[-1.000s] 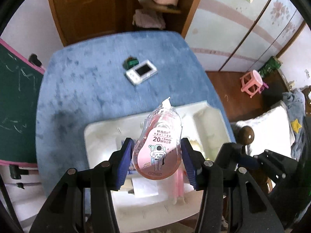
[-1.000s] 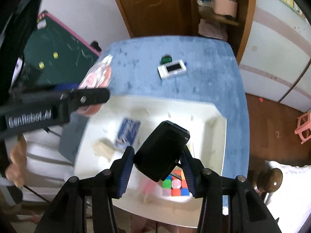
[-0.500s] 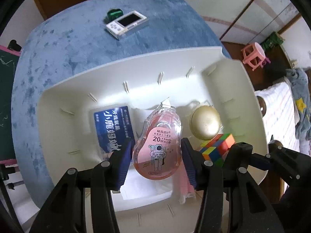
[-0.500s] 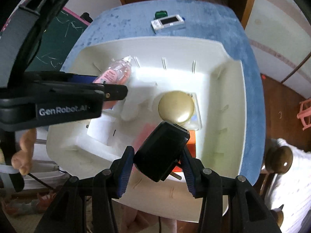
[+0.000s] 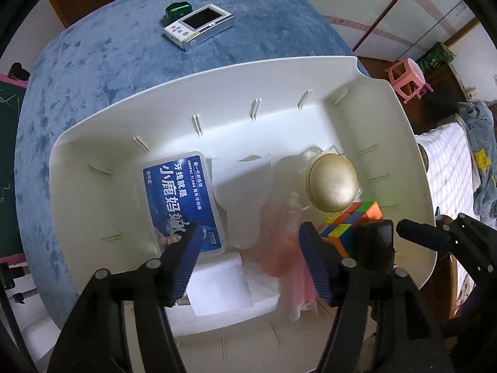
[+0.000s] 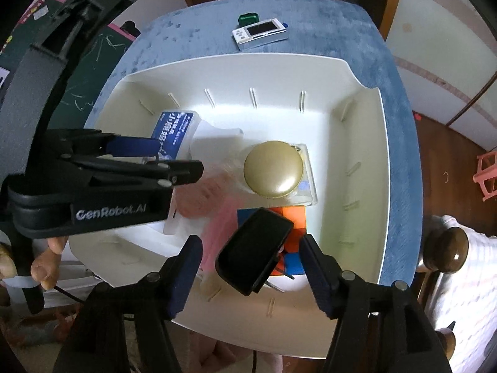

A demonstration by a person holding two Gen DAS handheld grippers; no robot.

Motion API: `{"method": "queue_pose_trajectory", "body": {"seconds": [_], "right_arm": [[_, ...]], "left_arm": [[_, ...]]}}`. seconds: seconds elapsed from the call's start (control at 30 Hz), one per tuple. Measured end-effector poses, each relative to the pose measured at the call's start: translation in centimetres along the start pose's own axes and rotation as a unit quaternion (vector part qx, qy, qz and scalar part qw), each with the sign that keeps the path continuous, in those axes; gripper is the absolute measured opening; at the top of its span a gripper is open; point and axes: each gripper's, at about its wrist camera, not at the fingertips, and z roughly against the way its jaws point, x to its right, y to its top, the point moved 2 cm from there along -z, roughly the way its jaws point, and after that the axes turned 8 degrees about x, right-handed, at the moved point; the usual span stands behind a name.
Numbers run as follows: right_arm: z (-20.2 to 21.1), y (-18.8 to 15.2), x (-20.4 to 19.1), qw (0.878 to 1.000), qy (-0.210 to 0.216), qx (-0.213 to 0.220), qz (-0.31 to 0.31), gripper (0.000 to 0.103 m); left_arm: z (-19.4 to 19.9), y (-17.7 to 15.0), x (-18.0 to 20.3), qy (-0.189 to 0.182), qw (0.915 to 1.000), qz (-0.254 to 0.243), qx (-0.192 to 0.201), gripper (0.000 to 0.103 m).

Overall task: Organize rigid objects
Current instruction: 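Lower the tape dispenser and charger into the tray and open both tools, then move the left tool to the green jar while the right tool approaches the white device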

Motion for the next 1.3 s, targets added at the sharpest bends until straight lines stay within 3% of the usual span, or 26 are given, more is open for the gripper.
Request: {"method": "queue_pose_trajectory", "body": {"seconds": [0.23,0.63,0.83,0.97,1.3], "right_arm": [[0.9,0.5,-0.4,1.0,0.0,0.01,0.007,0.065],[3.4,2.6,-0.7,0.999,0.01,0.048,0.012,0.065],[5.5,4.4,-0.3,0.996,0.012,0.083,0.009,0.065],[6.5,6.1,0.2,0.995,0.015,0.099,0.003,0.065],[7.2,12.0,1.7,0.994,0.027,0.106,-0.025,0.065]], "left_arm": [[1.4,0.5,-0.5,0.008,0.9998,0.014,0.014,0.075],[6.4,3.6,-0.7,0.008,0.9969,0.014,0.077,0.075],[9.0,6.1,-1.5,0.01,0.9945,0.012,0.104,0.075],[10.1,8.3,-2.6,0.031,0.9922,0.003,0.12,0.075],[11.4,15.2,-5.1,0.044,0.9913,0.004,0.124,0.075]]}}
